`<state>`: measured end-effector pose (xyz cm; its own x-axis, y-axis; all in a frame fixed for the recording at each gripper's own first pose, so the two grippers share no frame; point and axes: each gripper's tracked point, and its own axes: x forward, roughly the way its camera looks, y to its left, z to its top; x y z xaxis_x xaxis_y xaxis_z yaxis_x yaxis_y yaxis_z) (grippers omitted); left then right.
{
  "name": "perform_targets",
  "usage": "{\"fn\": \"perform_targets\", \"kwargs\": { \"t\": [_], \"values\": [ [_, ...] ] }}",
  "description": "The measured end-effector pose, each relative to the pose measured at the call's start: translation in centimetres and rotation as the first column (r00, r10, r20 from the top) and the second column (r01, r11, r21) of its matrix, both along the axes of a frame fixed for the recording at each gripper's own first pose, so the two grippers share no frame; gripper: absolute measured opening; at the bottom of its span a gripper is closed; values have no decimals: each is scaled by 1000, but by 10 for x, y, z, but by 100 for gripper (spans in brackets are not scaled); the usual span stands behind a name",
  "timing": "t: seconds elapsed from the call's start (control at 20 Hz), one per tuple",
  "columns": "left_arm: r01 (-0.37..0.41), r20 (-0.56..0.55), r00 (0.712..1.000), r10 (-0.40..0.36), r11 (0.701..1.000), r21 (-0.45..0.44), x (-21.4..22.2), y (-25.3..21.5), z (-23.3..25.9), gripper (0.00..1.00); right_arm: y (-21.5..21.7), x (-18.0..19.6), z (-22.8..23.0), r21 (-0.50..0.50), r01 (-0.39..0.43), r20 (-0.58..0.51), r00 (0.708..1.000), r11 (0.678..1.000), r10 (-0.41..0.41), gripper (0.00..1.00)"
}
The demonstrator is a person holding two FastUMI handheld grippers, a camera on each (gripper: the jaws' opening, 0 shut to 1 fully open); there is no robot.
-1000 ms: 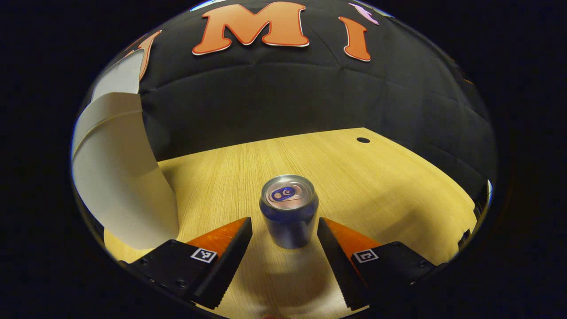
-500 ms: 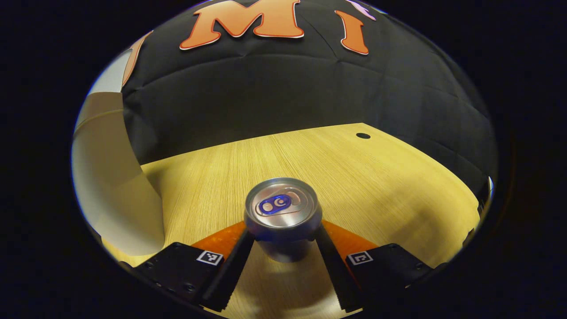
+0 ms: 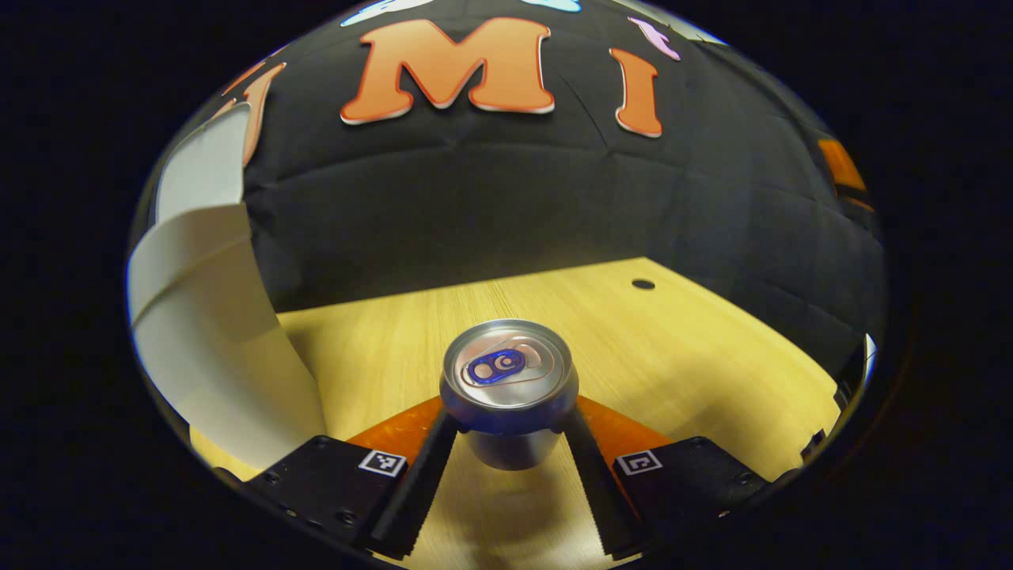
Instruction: Press the lid of the desktop garbage bin to open it, pick up the crumpled paper on the desktop and throw it into the bin, then pick up the pop can on the desktop and drop it into the bin, and finally close the garbage bin lid.
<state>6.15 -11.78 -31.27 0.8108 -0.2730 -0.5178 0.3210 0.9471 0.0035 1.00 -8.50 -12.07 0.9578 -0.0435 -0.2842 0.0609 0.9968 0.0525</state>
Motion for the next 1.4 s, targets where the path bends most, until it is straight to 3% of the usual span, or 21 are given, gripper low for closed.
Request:
{"fn": "perform_targets", "kwargs": {
  "t": [0.3,0.7,1.0,1.4],
  "values": [
    [-102,163,980,111,993,-66,-2,52,111,79,27,14,0,28,-47,14,999,998,47,94],
    [-322,306,896,322,945,-53,-17,185,233,78,66,34,0,55,-114,14,993,992,113,94],
    [-427,338,843,418,903,-51,-37,234,274,78,101,43,1,53,-175,16,985,983,174,94],
    [-460,355,824,441,887,-33,4,280,277,78,113,57,-7,45,-185,-9,983,982,186,94]
  ]
}}
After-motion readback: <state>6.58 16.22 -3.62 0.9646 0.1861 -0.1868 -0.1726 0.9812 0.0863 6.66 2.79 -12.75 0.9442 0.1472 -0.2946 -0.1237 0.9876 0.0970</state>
